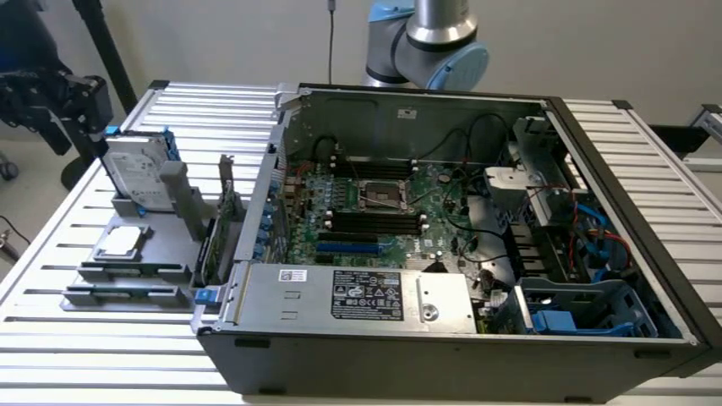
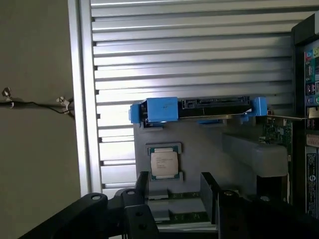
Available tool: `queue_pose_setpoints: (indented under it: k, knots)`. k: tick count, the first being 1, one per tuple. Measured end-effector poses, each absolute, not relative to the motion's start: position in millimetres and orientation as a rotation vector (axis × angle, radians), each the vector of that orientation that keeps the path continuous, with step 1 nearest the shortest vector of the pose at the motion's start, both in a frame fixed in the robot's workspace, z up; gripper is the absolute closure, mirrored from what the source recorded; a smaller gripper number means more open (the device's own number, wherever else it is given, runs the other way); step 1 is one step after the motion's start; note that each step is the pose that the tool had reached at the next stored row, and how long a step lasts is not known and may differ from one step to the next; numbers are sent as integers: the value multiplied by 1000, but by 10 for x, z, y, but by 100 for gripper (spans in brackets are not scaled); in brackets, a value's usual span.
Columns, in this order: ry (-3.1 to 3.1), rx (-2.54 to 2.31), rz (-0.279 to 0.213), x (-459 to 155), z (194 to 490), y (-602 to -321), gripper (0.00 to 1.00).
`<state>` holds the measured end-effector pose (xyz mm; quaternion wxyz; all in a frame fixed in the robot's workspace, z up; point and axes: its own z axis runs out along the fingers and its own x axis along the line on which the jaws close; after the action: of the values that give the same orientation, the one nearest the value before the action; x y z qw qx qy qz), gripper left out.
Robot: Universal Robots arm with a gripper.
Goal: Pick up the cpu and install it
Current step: 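Pick up the cpu and move it towards the insertion slot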
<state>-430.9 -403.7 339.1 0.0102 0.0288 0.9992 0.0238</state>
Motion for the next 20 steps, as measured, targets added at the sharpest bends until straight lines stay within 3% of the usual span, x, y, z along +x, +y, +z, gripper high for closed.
queue_pose_setpoints:
  k: [20]
  knots:
    - [3120, -166, 77, -4303, 3027, -4038, 44]
